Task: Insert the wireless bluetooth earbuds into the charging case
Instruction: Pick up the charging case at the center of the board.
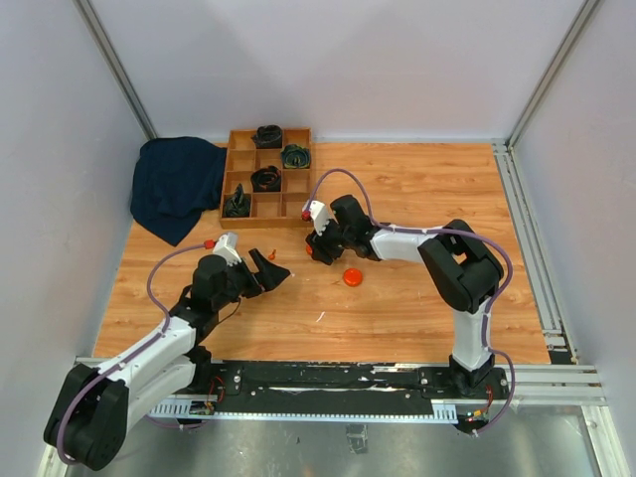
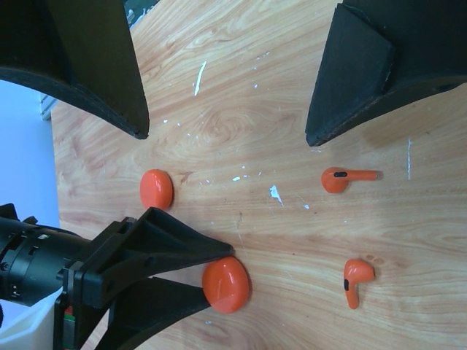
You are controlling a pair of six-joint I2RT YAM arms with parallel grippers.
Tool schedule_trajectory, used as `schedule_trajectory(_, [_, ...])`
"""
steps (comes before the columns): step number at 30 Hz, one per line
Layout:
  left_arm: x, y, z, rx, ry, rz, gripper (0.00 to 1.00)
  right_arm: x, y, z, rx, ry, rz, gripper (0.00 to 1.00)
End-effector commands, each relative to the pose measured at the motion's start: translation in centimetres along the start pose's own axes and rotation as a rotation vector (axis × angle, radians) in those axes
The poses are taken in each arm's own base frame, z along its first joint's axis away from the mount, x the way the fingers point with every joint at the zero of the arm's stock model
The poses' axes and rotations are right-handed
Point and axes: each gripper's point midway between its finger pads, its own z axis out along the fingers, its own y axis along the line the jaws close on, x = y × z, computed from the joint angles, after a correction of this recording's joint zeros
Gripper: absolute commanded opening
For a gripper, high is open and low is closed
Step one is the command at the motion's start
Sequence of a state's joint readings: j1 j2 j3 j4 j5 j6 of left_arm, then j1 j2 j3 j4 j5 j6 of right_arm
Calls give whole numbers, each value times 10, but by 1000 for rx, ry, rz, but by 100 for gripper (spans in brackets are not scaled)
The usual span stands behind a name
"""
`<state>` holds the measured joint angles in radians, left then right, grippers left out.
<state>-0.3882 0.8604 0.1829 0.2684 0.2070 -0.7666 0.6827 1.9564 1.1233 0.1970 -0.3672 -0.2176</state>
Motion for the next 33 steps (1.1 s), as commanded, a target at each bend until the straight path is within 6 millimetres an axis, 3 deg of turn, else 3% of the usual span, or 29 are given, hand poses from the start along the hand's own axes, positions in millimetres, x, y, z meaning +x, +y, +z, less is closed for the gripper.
schedule_trajectory(1, [-8, -12, -2, 58, -30, 8, 93, -7, -1, -5, 0, -35, -16, 45])
schedule_trajectory(9, [-15, -38, -7, 165, -38, -8, 89, -20, 16, -36, 31, -105, -39, 43])
schedule_trajectory(28, [-31, -113, -27, 449, 4, 97, 76, -83, 80, -140, 137, -449, -148, 43])
schedule_trajectory(33, [-35, -135, -30, 498, -9, 106, 73, -93, 93, -158, 128, -525, -180, 43])
